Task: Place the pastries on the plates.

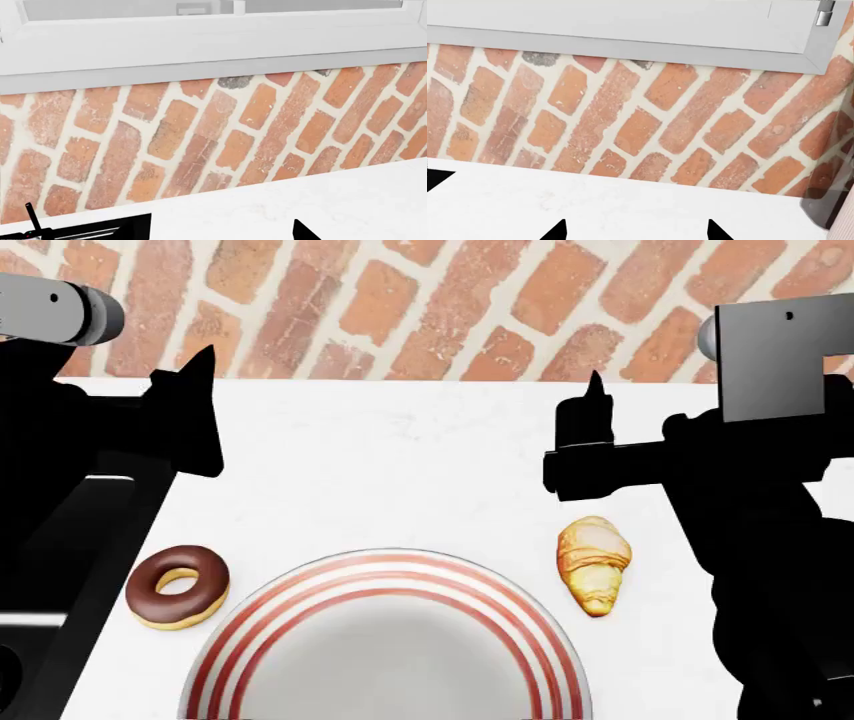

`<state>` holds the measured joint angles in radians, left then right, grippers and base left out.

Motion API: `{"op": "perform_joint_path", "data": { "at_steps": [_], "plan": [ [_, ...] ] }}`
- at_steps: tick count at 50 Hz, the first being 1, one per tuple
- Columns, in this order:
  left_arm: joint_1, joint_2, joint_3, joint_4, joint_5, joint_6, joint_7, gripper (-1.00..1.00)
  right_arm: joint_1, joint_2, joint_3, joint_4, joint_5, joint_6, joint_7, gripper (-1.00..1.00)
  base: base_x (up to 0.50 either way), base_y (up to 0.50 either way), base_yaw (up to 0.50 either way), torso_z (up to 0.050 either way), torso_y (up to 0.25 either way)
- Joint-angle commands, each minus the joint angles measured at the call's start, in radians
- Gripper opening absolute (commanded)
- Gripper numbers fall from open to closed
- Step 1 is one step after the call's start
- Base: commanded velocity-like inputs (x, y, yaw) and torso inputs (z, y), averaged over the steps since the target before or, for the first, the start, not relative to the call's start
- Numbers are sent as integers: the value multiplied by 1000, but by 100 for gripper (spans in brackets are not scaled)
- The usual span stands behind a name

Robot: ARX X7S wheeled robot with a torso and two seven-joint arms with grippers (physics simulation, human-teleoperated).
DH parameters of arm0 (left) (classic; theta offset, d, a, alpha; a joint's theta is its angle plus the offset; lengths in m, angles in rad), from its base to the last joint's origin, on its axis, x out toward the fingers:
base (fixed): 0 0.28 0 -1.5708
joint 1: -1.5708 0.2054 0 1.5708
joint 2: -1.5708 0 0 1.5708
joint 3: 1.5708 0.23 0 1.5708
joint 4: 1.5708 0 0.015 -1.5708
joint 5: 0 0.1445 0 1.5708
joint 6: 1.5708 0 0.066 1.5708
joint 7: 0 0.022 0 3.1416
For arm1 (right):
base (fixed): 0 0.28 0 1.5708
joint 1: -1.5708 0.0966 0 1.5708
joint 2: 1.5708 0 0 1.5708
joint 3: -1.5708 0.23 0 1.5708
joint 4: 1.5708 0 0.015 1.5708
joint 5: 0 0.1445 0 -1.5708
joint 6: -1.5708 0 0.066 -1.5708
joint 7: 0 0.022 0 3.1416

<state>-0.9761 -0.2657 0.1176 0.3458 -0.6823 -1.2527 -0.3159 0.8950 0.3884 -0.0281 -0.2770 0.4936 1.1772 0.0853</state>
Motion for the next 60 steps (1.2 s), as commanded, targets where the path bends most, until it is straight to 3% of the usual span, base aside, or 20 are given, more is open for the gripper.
{"op": "perform_joint_path", "data": {
  "at_steps": [1,4,6,9,12,16,19,27,41,55,60],
  "plan": [
    [-10,-11,-11,4,-18,-27,-9,100,10,-2,-8,16,3,-1,-1,100,31,0,0,0,0],
    [10,-37,-26,45,-43,-59,-5,100,4,-2,-9,13,4,-2,0,100,0,0,0,0,0],
    [-19,-20,34,-5,-19,-36,9,100,4,1,-6,12,6,-1,-1,100,0,0,0,0,0],
    [2,-20,-68,47,-80,-77,-4,100,6,1,-4,11,7,5,3,100,0,0,0,0,0],
    [-43,-21,-73,8,-108,-155,-8,100,2,-1,-5,4,12,6,3,100,0,0,0,0,0],
    [-76,3,7,-146,-47,-107,4,100,-14,-5,-4,8,13,-8,1,100,0,0,0,0,0],
    [-40,-26,-44,-110,-78,-154,-9,100,-20,-4,-5,11,14,-13,-1,100,0,0,0,0,0],
    [-5,-70,-13,-180,-50,-110,21,100,-30,0,10,-5,23,-5,6,100,0,0,0,0,0],
    [6,-58,-7,-304,-28,-67,28,100,-27,5,10,2,26,-9,7,100,0,0,0,0,0],
    [-10,-61,-95,-260,-130,-256,-20,100,-38,4,-3,21,26,-21,3,100,0,0,0,0,0],
    [-15,-79,-67,-236,-194,-313,-41,100,-45,2,-13,21,31,-17,0,100,0,0,0,0,0]
  ]
}}
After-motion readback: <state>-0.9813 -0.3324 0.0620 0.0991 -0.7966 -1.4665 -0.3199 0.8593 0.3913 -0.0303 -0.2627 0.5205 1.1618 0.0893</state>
